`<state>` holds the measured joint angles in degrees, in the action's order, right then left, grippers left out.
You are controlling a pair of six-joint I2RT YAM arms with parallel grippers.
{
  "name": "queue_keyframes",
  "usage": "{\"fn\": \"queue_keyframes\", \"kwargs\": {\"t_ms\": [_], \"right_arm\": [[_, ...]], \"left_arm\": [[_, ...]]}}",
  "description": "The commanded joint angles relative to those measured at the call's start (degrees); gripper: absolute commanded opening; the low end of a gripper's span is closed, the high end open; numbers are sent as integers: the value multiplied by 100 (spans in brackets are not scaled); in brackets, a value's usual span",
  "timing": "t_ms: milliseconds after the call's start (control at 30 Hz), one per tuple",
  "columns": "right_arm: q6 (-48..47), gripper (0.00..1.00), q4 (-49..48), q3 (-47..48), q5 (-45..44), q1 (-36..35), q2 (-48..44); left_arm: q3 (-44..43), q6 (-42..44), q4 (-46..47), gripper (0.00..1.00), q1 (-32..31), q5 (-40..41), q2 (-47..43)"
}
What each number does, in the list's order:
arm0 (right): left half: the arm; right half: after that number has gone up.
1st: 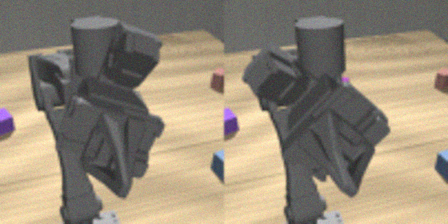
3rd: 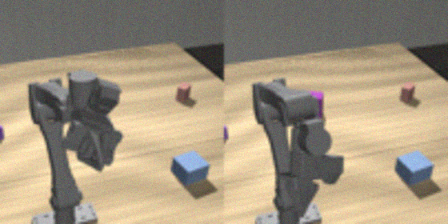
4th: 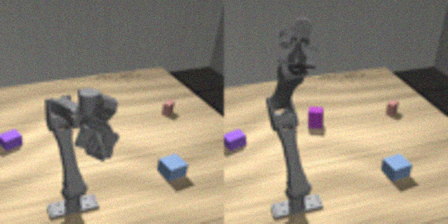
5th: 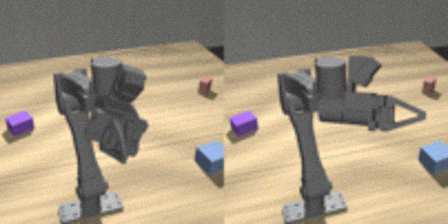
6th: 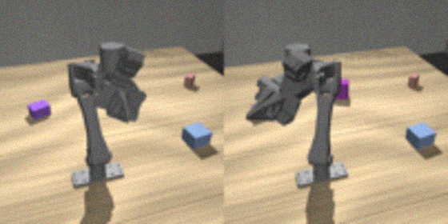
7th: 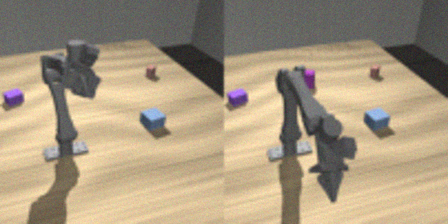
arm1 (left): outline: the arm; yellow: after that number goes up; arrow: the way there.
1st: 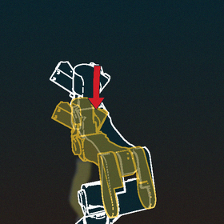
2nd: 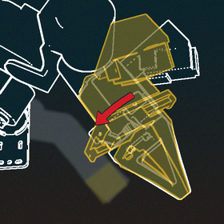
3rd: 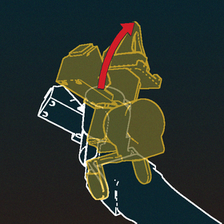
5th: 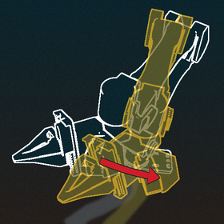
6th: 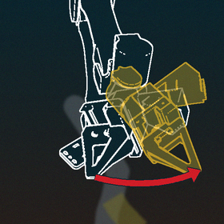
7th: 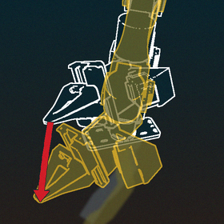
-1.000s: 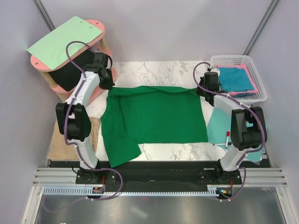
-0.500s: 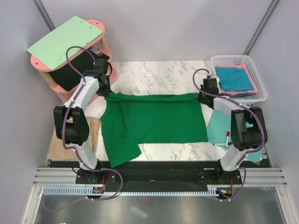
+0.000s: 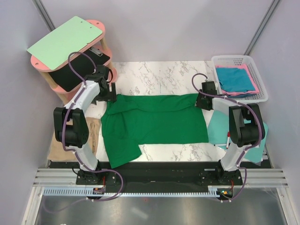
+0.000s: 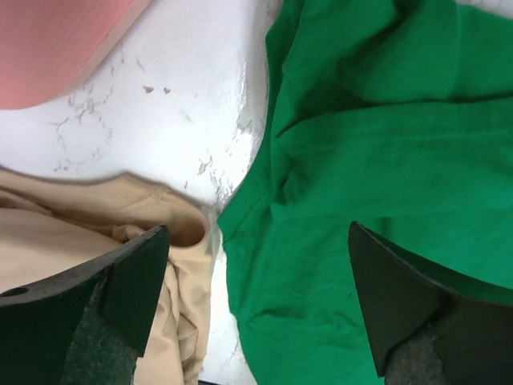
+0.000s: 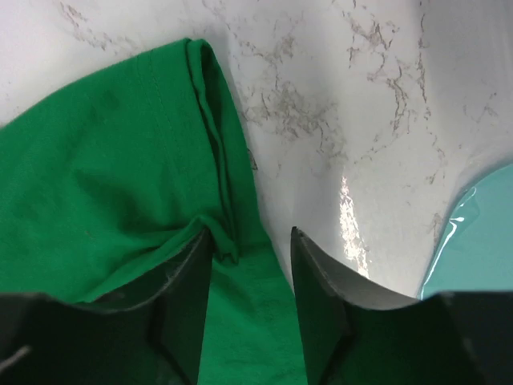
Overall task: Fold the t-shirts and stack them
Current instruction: Fold the flattened tshirt in 1/3 of the way
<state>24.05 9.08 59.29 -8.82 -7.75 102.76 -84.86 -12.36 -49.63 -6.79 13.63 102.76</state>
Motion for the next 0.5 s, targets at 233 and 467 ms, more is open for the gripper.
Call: {"fn": "queue_keyframes", "kwargs": {"t_ms": [233,467], "right_arm": [[-67,87,94,302,267,-16,-494],[-32,87,-125,557,434,-16,-257]], "left_arm": [[181,216,252,100,-744,615,-654],[-469,120,260,98,-1106,633,313]]}}
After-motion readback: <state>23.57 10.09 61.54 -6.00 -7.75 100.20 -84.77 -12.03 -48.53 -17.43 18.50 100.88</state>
